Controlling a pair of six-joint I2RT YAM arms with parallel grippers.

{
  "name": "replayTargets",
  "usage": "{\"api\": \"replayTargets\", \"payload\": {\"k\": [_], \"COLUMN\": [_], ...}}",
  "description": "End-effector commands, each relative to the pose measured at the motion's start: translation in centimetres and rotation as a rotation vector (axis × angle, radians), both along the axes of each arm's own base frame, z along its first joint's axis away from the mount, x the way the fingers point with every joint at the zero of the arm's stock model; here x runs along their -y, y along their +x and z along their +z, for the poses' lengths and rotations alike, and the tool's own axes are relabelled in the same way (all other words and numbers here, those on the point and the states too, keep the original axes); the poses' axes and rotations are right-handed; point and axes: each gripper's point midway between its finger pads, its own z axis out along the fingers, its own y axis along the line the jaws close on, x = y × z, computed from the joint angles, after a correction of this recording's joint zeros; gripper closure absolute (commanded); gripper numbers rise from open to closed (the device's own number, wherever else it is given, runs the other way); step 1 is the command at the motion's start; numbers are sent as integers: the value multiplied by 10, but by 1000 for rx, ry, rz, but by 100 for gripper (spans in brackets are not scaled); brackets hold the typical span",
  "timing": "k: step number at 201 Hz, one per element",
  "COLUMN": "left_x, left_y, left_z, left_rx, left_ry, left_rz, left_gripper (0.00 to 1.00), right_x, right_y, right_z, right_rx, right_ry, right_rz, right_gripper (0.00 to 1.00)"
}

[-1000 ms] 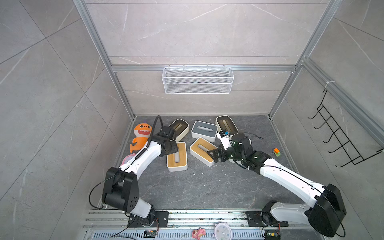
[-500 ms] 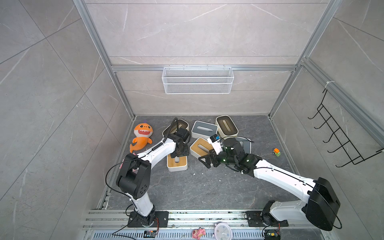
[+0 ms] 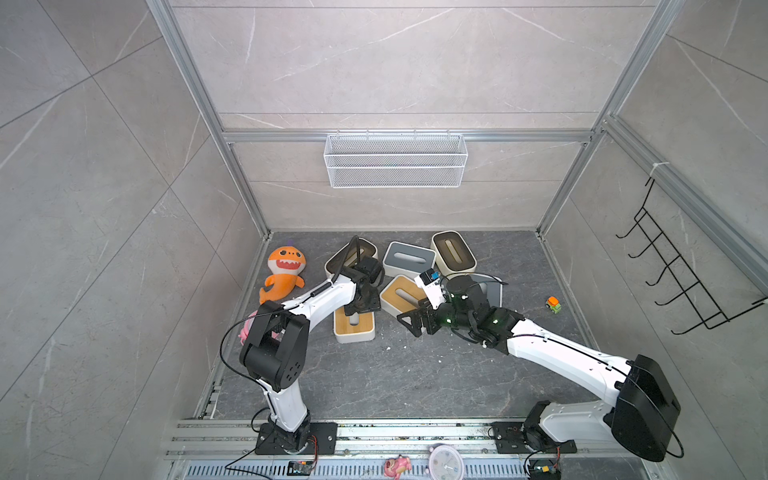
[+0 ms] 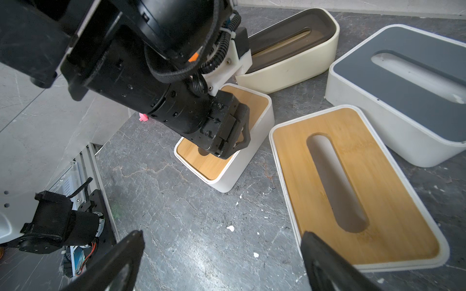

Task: Stack the tissue boxes
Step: Pick up the tissue box from the center of the board.

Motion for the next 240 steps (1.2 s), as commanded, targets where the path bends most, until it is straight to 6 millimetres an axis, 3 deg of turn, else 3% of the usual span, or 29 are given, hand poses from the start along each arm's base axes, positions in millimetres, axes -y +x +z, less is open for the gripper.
{"api": "replayTargets", "payload": {"k": [1, 66, 125, 240], "left_x": [6, 14, 7, 0], "left_y": [7, 9, 11, 11], "left_z": [-4, -6, -10, -7], "left_rx": [1, 6, 3, 15], "left_ry": [0, 10, 62, 91], "left_rz": [12, 5, 27, 32], "left_gripper": [34, 35, 36, 49], "right_x": [0, 2, 5, 6], "right_y": [-6, -8, -10, -11], "right_z": [-2, -1, -3, -4], "right_rx": [8, 13, 14, 12], "right_ry": [-13, -21, -35, -34], "right_rz": [28, 34, 32, 37], "right_gripper": [1, 0, 1, 1]}}
